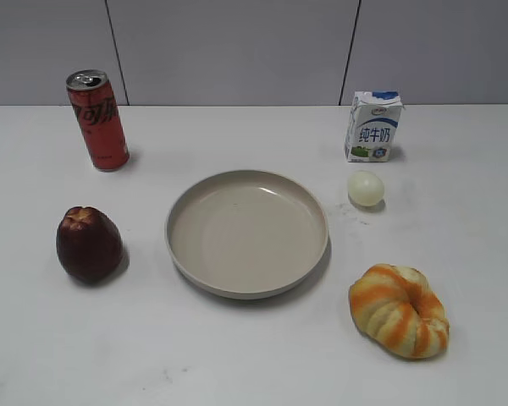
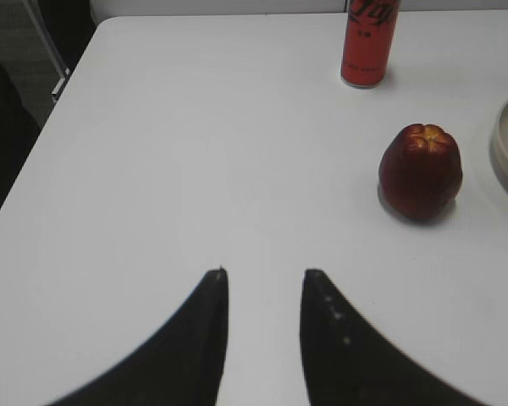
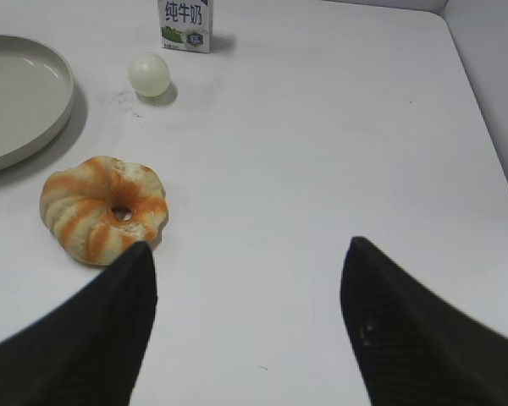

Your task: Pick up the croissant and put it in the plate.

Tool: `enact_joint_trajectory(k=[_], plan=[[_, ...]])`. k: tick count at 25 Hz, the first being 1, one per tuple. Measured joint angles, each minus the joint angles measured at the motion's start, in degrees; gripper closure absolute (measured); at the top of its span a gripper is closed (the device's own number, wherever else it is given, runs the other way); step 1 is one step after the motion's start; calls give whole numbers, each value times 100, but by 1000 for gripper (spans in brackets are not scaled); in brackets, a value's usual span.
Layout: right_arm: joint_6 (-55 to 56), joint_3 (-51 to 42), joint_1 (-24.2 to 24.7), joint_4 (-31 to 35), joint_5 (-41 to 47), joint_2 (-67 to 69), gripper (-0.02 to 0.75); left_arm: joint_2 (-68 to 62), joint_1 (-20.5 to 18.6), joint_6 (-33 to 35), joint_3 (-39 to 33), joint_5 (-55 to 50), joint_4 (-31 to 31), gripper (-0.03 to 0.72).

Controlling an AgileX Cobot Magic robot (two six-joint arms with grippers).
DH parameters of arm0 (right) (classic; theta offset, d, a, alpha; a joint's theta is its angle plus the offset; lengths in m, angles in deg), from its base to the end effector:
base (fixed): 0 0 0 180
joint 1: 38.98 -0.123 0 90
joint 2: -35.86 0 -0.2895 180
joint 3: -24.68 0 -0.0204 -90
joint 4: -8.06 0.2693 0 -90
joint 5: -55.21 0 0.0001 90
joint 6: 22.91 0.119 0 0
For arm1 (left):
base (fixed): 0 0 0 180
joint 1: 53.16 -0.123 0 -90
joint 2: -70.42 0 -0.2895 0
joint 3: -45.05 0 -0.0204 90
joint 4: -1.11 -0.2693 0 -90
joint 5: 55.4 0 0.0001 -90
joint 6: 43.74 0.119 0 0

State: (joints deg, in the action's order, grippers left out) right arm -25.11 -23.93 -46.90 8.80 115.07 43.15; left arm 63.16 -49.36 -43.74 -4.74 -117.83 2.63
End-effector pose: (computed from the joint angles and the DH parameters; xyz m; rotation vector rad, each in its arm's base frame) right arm 0.0310 0.0057 0.2758 -0.1788 2.0133 0.0787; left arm 0.0310 -0.0049 0.2646 0.0707 2.0846 -0.0723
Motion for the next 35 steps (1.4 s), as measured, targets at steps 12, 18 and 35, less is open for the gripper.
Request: enact_joint_trajectory(k=[12,18,35], plan=[[-5,12,0,5,-77,14,223,0,0,0,0,0,0,455],[-5,205,0,32,-814,1102,223,0,0,0,0,0,0,455],[-59,2029,-19,1239,-900,6509,260,0,0,0,0,0,0,455]])
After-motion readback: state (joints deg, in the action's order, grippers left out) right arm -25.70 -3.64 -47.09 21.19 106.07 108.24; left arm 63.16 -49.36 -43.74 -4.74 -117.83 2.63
